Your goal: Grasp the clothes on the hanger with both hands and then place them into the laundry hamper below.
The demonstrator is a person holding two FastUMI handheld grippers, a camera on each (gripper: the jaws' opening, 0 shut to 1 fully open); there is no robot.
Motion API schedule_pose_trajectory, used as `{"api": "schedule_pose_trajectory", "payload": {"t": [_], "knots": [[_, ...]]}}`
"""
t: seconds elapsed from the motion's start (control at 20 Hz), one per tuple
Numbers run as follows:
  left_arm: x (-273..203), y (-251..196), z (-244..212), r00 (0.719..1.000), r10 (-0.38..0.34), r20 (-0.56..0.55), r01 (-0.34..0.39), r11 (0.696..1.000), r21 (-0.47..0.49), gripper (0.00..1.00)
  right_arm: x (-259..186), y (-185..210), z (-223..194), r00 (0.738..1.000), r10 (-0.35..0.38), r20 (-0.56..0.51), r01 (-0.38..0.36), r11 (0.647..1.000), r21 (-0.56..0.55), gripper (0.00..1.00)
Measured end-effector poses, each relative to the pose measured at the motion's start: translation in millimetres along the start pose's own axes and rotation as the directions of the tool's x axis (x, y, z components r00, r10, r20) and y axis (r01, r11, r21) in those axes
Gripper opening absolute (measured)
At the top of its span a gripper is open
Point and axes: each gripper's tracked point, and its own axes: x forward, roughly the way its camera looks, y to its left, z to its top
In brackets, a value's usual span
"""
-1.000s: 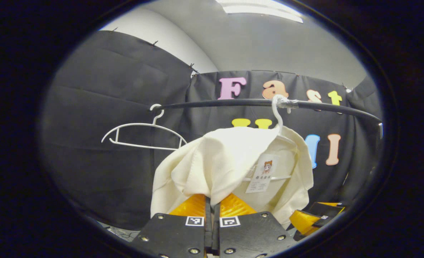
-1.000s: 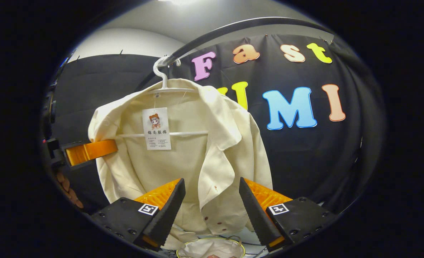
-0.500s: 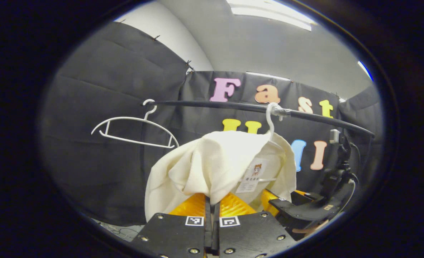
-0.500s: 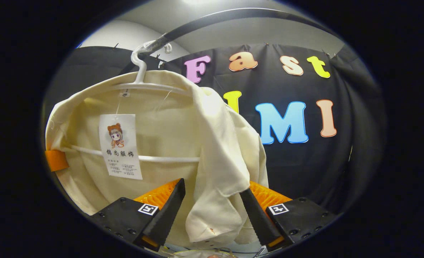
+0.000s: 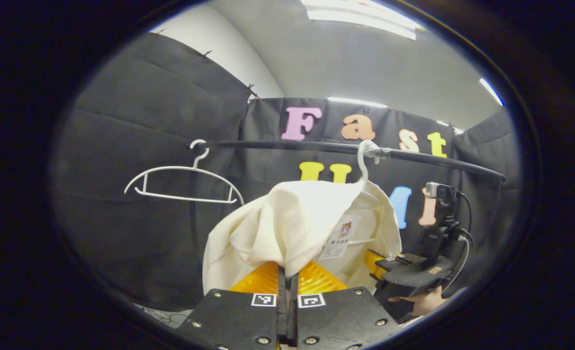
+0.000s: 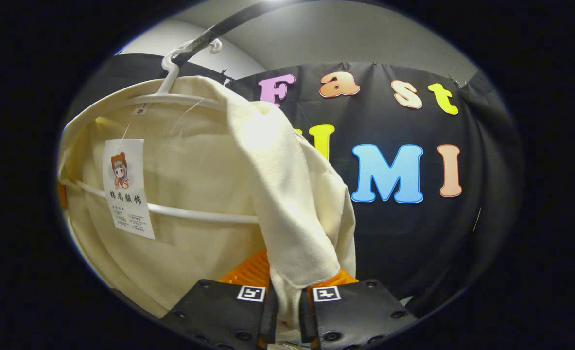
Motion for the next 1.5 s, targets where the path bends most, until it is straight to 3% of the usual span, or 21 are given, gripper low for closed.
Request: {"api": "schedule_pose_trajectory", "payload": {"t": [0.05, 0.2, 0.4, 0.95, 1.3, 1.5], "knots": [[-1.2, 0.4, 0.3, 1.000, -0.003, 0.001, 0.003, 1.000, 0.003, 0.01, -2.0, 6.2, 2.0, 0.999, 0.044, 0.013, -0.044, 0.999, 0.008, 0.10], [-1.9, 0.0, 2.8, 1.000, -0.017, 0.005, 0.016, 0.999, 0.029, 0.00, -12.9, 4.2, 10.2, 0.995, 0.088, 0.047, -0.089, 0.996, 0.005, 0.05], [-5.3, -1.0, 10.2, 0.995, -0.098, 0.020, 0.096, 0.993, 0.064, 0.01, -24.1, -11.9, 30.5, 0.994, 0.045, 0.101, -0.043, 0.999, -0.022, 0.04], [3.3, 32.1, 42.1, 0.992, -0.093, 0.082, 0.088, 0.994, 0.068, 0.01, -32.9, -58.2, 79.9, 0.964, -0.089, 0.250, 0.117, 0.988, -0.103, 0.04], [23.3, 58.8, 80.7, 0.984, -0.057, 0.171, 0.037, 0.992, 0.117, 0.01, -26.7, -69.0, 108.7, 0.926, -0.154, 0.345, 0.206, 0.971, -0.122, 0.04], [32.2, 78.1, 99.2, 0.979, -0.058, 0.196, 0.029, 0.989, 0.146, 0.01, -21.4, -66.1, 122.0, 0.898, -0.157, 0.411, 0.258, 0.944, -0.204, 0.04]]}}
